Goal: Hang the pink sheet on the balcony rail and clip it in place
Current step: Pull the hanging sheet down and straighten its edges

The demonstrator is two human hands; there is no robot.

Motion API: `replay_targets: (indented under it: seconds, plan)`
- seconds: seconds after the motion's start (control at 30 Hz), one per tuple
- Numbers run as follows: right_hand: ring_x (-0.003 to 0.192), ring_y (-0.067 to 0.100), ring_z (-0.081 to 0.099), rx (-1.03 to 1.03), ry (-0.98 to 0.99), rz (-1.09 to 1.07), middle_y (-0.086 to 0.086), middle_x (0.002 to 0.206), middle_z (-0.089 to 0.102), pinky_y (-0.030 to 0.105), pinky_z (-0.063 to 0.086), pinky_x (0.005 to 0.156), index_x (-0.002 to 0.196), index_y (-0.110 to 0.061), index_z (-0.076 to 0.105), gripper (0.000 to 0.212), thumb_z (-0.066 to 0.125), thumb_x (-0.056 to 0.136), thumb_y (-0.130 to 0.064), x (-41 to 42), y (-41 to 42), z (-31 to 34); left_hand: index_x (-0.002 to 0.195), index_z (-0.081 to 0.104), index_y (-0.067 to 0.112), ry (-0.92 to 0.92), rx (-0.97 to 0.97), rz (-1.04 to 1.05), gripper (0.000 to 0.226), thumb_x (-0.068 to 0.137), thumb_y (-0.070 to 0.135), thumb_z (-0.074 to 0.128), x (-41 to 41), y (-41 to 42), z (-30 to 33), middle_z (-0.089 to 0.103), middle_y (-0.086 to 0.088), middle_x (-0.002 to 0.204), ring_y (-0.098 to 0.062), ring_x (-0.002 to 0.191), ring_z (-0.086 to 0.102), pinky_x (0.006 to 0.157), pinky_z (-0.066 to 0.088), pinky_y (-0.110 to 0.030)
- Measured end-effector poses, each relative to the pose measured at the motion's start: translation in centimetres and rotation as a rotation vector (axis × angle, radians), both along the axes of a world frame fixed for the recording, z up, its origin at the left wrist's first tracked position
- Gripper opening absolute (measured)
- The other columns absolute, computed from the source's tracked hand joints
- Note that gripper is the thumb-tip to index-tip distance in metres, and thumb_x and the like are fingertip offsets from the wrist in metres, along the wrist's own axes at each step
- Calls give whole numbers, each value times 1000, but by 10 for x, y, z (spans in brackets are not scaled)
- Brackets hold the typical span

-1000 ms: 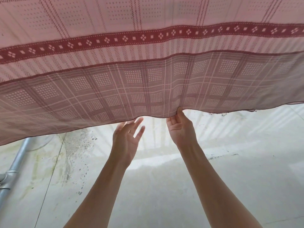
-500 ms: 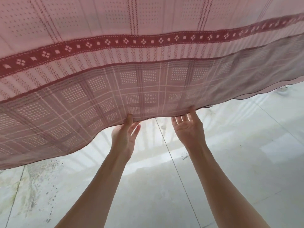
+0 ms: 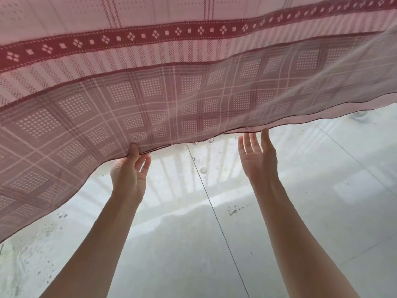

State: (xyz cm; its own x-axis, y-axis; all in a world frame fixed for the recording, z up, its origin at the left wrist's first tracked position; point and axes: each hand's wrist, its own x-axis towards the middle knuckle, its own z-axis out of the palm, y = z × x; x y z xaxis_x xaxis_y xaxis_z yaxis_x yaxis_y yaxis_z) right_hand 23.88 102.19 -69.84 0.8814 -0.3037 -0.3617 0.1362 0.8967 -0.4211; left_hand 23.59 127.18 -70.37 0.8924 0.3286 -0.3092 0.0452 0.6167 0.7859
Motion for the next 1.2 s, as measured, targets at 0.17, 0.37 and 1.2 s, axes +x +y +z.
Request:
replay_targets:
  seconds: [0.17,0.37,1.2]
  plan:
    - [132,33,38,-83,31,60,12,146,31,40,49,89,128,-17,46,39,57,92,-28,20,-4,13,83,60,16,46,-47,32,5,88,16,60,3,-2,3,68,10,68,-6,68,65,72,54,-26]
    - [102,16,60,-37,166,130,0,100,62,33,54,80,90,-15,64,8,61,89,-23,10,-13,53,85,56,13,254,-173,64,4,89,13,59,-11,-12,28,62,2,83,-9,73,62,70,51,-28]
    - [81,17,59,-171,283,44,5,67,69,28,48,69,84,-5,59,21,41,96,-3,-56,-20,40,71,48,11,133,-91,-1,21,90,11,58,-26,-5,10,56,-3,76,-12,69,57,74,51,-25]
